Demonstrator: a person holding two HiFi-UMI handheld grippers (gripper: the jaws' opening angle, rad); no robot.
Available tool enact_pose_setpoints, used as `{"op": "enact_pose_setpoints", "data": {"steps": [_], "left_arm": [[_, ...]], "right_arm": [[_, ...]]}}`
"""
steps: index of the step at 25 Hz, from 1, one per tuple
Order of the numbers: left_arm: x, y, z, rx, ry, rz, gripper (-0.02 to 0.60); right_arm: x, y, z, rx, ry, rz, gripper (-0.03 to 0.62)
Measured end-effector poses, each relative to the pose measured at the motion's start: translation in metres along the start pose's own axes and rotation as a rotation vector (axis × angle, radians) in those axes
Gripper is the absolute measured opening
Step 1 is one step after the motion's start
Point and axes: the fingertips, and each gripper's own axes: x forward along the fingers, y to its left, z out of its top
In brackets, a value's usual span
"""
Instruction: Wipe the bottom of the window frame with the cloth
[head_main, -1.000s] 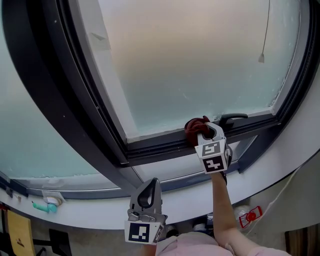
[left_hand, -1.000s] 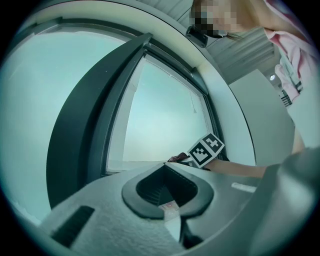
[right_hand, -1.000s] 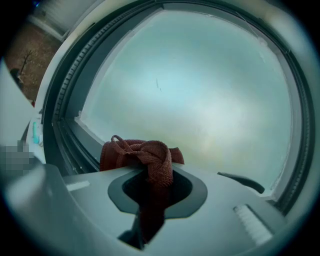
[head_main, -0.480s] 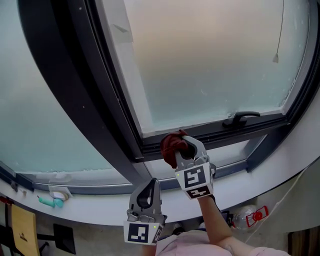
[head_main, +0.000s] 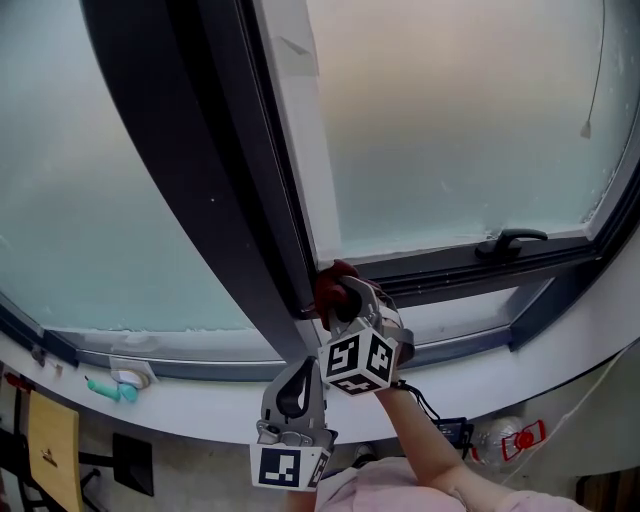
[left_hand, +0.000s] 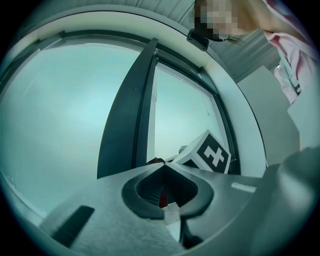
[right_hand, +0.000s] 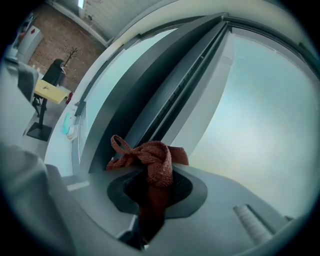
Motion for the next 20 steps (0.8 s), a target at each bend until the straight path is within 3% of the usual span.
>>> {"op": "enact_pose_setpoints", "data": {"steps": [8,20], "left_arm": [[-0.001,0.003,0.001,0.005,-0.004,0.001,0.002],[0.004,-0.015,0.002,0.013,-0.001,-0.045,-0.003]], "right_arm": [[0.001,0.002,0.0,0.0,-0.013,-0.014,0.057],[-0.006,0.001,-0.006,0.097,-0.069,0.035,0.058]]}}
